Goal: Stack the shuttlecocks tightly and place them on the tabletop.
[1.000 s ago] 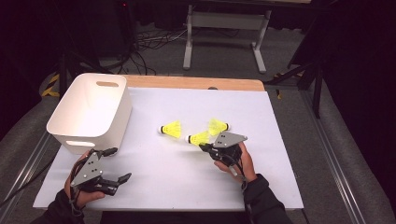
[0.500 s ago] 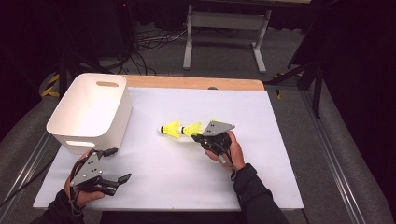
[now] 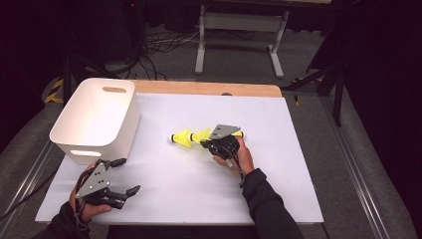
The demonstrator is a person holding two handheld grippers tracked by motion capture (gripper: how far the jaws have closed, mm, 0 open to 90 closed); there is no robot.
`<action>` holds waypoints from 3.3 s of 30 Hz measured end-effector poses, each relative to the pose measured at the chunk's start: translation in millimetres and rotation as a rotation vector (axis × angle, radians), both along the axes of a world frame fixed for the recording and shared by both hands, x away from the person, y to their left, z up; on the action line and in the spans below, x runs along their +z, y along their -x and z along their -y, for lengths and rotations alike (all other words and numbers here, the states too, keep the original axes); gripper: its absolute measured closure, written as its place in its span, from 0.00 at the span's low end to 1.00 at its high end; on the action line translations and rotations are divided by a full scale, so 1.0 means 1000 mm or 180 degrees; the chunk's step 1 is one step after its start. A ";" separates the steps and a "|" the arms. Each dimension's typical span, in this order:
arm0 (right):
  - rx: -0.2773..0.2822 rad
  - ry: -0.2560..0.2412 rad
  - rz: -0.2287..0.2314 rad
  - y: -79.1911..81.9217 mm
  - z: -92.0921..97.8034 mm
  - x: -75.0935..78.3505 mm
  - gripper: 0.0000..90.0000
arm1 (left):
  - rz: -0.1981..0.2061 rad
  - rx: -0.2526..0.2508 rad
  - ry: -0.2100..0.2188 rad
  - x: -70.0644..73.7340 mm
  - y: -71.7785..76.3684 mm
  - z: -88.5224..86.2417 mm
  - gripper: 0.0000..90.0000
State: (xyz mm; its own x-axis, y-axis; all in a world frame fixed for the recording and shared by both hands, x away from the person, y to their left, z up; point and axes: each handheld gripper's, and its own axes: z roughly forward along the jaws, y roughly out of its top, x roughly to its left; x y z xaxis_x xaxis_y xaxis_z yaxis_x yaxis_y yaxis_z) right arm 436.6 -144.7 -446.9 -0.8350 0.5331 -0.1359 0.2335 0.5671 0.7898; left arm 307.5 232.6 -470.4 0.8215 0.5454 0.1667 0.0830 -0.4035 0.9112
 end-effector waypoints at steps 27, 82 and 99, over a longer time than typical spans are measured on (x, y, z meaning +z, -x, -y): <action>0.0096 -0.0047 -0.0103 -0.007 -0.028 -0.009 1.00 | 0.0020 -0.0021 -0.0013 0.001 0.001 -0.002 0.07; 0.0107 -0.0067 -0.0217 0.012 -0.022 -0.007 0.67 | 0.0023 -0.0036 -0.0046 0.001 0.002 0.001 0.08; 0.0096 -0.0102 0.0195 0.033 -0.011 0.020 0.64 | 0.0047 -0.0039 -0.0053 0.002 0.003 0.001 0.08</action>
State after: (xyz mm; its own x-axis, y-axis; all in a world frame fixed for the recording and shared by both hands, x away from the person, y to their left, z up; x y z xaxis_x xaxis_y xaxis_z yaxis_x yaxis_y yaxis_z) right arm 403.8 -133.5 -426.4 -0.8414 0.5128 -0.1705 0.1675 0.5474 0.8199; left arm 304.5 231.6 -468.8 0.8254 0.5324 0.1878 0.0646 -0.4195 0.9055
